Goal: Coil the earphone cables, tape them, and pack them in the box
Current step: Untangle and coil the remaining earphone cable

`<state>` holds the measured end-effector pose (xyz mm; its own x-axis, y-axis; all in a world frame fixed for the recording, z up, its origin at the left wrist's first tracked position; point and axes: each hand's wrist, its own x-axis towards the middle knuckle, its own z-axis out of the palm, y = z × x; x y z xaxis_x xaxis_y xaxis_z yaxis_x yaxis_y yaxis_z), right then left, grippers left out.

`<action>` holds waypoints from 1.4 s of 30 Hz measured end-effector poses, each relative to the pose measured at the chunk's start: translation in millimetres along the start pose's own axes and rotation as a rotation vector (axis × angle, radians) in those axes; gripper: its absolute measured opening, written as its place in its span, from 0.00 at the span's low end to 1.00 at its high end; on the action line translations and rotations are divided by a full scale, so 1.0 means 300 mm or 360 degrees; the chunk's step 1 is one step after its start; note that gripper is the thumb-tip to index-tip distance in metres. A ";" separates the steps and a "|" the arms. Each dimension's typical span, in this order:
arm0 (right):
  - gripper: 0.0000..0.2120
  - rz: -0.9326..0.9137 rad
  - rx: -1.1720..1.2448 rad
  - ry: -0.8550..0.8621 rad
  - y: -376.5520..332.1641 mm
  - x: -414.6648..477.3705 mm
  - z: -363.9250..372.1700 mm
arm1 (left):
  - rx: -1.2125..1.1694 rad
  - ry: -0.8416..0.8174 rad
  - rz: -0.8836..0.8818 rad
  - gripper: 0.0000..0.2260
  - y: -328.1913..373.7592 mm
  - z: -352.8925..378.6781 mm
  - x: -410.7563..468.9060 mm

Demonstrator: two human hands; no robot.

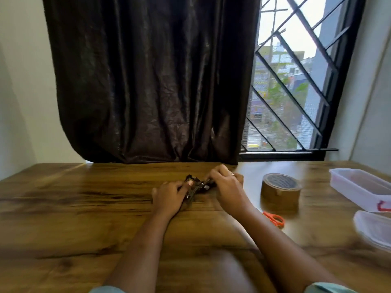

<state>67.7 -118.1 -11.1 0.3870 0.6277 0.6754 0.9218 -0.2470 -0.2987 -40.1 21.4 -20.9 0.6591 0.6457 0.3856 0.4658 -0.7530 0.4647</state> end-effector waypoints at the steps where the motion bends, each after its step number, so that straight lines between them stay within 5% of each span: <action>1: 0.16 0.0118 0.0171 0.0079 0.021 -0.003 -0.011 | -0.0049 -0.0034 0.0129 0.24 0.013 0.002 -0.007; 7: 0.16 0.0486 0.0540 0.0388 0.056 0.022 -0.023 | -0.0659 0.0121 0.0405 0.26 0.039 -0.029 -0.017; 11: 0.17 0.0613 0.0539 0.0307 0.089 0.020 -0.012 | -0.0968 0.0318 0.0217 0.12 0.063 -0.035 -0.016; 16: 0.15 0.0817 0.0590 0.0343 0.121 0.029 -0.016 | -0.1475 0.0362 -0.0185 0.12 0.091 -0.034 -0.019; 21: 0.16 0.1063 0.1751 0.0271 0.100 0.026 -0.035 | -0.1921 0.0349 -0.0538 0.11 0.109 -0.058 -0.014; 26: 0.16 0.0968 0.2753 0.0244 0.096 0.028 -0.063 | -0.2081 0.0454 -0.0729 0.12 0.095 -0.073 -0.009; 34: 0.12 0.0948 0.2569 -0.0158 0.083 0.025 -0.064 | -0.2046 0.0627 -0.0845 0.11 0.111 -0.066 -0.001; 42: 0.38 0.0894 0.2561 -0.0505 0.094 0.020 -0.040 | -0.1817 0.0574 -0.0670 0.05 0.081 -0.051 0.005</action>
<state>96.2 -130.0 -7.3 0.4266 0.8877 0.1729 -0.3312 0.3312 -0.8835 -36.9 5.9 3.1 0.3028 0.9407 0.1527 -0.2910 -0.0613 0.9547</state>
